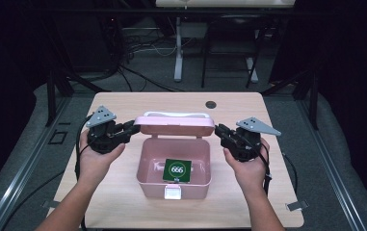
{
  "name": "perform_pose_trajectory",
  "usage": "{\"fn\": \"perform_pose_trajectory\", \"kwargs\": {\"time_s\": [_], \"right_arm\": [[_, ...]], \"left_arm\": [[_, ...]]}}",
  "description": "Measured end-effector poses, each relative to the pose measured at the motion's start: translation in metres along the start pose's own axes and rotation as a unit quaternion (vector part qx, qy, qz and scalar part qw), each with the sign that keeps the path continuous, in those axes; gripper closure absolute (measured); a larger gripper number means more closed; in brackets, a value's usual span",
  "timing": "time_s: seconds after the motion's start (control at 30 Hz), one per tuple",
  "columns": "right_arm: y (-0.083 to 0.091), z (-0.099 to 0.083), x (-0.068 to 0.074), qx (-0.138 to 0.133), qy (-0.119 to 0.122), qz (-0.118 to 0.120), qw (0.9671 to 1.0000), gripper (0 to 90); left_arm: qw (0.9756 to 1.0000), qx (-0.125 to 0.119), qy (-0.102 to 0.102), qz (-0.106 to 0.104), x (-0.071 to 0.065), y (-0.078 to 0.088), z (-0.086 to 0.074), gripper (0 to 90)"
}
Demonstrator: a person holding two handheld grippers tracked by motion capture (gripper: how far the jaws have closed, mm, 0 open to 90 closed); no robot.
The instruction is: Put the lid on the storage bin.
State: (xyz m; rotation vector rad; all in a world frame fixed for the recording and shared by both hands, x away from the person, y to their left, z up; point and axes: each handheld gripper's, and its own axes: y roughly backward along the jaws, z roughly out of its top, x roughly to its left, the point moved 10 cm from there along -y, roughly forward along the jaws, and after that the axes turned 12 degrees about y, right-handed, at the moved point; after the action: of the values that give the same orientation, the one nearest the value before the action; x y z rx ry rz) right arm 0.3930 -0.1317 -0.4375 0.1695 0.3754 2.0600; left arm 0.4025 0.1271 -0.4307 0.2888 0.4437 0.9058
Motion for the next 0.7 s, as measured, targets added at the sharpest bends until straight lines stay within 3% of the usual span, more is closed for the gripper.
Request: {"fn": "perform_pose_trajectory", "kwargs": {"time_s": [0.43, 0.7], "right_arm": [[0.001, -0.001, 0.001, 0.002, 0.000, 0.004, 1.0000, 77.4], [0.000, -0.002, -0.002, 0.002, 0.003, 0.005, 1.0000, 70.2]], "left_arm": [[1.0000, 0.005, -0.003, -0.008, -0.006, 0.008, -0.009, 70.7], [0.9998, 0.008, -0.011, -0.011, -0.010, 0.014, -0.013, 69.1]]}}
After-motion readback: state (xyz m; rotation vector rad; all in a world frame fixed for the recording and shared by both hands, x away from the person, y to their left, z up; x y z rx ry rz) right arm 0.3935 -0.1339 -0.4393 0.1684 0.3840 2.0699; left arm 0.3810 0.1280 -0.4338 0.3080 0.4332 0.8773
